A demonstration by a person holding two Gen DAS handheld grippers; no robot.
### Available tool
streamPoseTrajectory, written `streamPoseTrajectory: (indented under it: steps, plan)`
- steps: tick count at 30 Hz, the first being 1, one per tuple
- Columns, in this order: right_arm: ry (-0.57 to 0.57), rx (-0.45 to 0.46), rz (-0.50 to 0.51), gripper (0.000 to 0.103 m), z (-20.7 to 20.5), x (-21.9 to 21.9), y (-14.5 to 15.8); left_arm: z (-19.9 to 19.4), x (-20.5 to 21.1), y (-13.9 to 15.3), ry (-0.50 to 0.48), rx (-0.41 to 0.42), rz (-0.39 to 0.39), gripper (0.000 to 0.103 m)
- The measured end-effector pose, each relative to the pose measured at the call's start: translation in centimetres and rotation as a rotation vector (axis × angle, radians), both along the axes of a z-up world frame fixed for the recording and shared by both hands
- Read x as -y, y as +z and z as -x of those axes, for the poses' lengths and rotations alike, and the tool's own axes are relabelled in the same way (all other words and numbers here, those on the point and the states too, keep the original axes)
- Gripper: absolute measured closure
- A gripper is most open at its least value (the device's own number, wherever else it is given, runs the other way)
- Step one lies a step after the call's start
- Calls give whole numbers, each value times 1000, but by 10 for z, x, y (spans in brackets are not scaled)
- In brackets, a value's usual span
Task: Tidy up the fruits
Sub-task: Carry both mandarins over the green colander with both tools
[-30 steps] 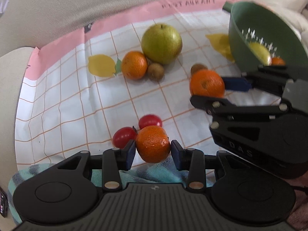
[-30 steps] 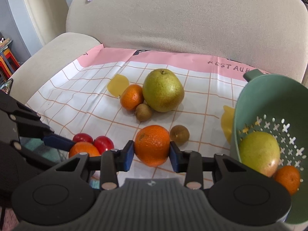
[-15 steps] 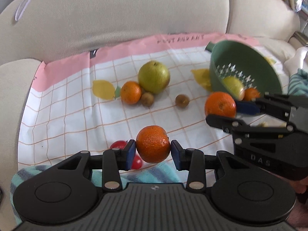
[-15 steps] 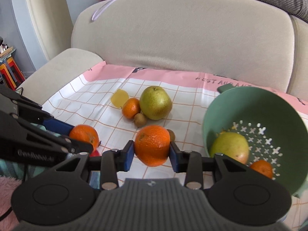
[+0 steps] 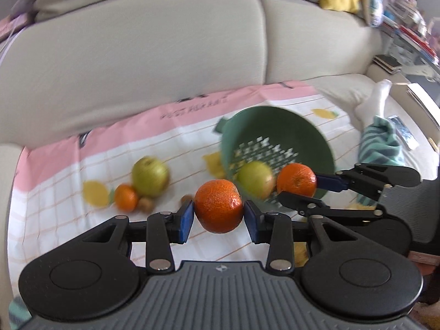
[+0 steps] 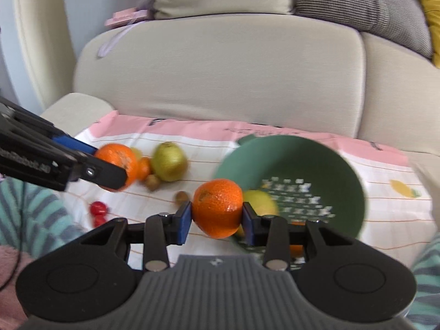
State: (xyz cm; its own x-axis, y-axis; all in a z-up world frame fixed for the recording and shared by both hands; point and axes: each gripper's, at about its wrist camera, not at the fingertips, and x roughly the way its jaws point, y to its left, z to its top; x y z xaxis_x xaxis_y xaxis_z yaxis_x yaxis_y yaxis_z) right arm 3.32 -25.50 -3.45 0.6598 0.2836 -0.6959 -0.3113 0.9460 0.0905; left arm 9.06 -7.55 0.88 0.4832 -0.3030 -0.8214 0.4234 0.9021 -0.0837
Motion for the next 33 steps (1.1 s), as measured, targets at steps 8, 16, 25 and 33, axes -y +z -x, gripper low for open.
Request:
streamPoseTrajectory:
  steps: [8,16,25,33]
  plan:
    - [-42,-5,102,67,-7,35,-4,-16,54,-10,-118,-28,24,59]
    - [-24,-19,193,67,-22,44,-11,-46,83,-30,-138,-43,-4,59]
    - [-18,-34,240,68,-57,44,-19,-85,95,-46,-138,-50,-35,59]
    - [-8,-73,286,68,-82,41,-38,-105,98,-69,-152,-81,-57,59]
